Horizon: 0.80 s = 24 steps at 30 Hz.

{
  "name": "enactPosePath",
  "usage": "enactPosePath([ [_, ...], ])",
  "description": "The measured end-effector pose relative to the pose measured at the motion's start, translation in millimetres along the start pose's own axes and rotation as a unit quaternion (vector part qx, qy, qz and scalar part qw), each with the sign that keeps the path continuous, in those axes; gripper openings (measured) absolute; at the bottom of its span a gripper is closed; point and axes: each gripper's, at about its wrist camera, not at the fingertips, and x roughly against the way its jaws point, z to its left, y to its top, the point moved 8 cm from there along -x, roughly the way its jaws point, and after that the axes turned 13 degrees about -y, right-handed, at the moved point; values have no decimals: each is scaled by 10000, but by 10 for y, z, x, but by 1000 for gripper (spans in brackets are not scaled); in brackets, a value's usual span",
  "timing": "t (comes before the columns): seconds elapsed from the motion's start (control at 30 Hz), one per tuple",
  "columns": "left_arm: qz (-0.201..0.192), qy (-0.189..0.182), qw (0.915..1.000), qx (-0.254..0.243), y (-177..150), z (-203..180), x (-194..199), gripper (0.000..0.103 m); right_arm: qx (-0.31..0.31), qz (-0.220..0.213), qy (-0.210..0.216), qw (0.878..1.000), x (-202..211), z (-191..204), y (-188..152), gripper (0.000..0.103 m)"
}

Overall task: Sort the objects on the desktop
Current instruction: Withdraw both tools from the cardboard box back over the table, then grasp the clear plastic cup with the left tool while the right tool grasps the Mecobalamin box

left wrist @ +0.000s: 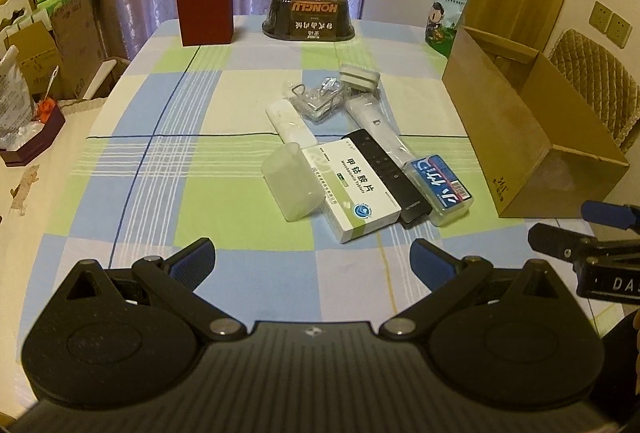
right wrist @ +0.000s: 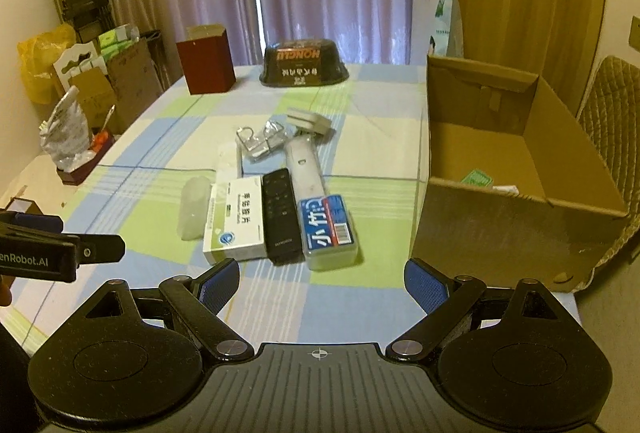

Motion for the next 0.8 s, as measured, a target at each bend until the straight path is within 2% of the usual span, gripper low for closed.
enactPosePath([
  [0.8,301,-15,9995,-21,-41,92,-569,102,11,202,66,9998,-464,67,-126,92],
])
